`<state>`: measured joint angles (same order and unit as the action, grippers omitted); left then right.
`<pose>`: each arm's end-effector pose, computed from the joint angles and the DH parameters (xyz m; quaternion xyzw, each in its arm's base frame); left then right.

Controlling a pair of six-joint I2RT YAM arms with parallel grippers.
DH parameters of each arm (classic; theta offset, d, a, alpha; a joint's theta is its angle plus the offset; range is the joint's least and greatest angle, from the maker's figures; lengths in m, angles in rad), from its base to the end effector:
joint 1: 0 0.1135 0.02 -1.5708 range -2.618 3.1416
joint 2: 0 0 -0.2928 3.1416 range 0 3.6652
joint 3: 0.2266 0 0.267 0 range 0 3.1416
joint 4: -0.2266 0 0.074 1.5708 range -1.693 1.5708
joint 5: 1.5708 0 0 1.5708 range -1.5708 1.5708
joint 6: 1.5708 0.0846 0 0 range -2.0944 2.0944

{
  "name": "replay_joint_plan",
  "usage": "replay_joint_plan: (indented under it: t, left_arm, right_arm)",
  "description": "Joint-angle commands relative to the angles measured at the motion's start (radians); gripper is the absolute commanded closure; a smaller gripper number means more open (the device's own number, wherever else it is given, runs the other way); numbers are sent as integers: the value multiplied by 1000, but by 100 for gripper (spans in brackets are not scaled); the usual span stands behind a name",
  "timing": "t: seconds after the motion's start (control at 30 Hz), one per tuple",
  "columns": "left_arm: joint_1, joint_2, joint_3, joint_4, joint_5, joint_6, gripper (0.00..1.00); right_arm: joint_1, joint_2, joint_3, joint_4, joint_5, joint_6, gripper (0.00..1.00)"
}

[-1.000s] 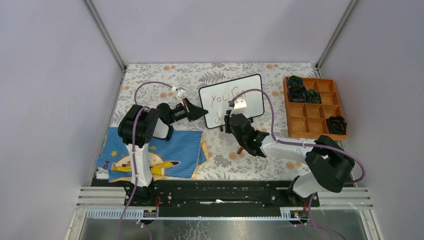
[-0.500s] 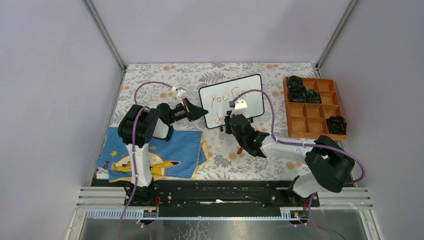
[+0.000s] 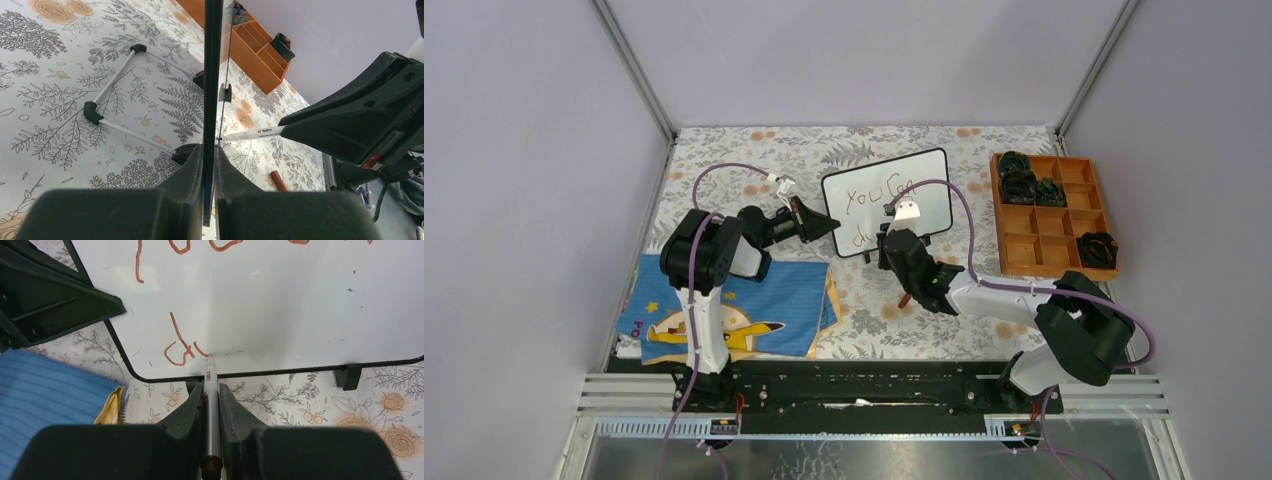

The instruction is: Write a sentence on the whiteboard

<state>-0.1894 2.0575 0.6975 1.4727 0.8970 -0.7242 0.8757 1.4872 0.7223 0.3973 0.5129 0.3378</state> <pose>0.3765 -0.1395 0.1447 0.1533 0.6644 -0.5557 0.4757 0.2641 0.2519 0.2153 -0.0735 0.8069 0.1404 0.5690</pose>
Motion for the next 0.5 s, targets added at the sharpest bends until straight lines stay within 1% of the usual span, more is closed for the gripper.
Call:
replay_joint_plan:
  t: [0.0, 0.47]
  left_arm:
    - [-16, -18, -14, -29, 3, 31, 100]
    - [-19, -16, -15, -37, 3, 36, 100]
  right_arm:
    - [-26, -36, 9, 0, 49, 1, 100]
    - [-36, -16, 66, 6, 32, -18, 100]
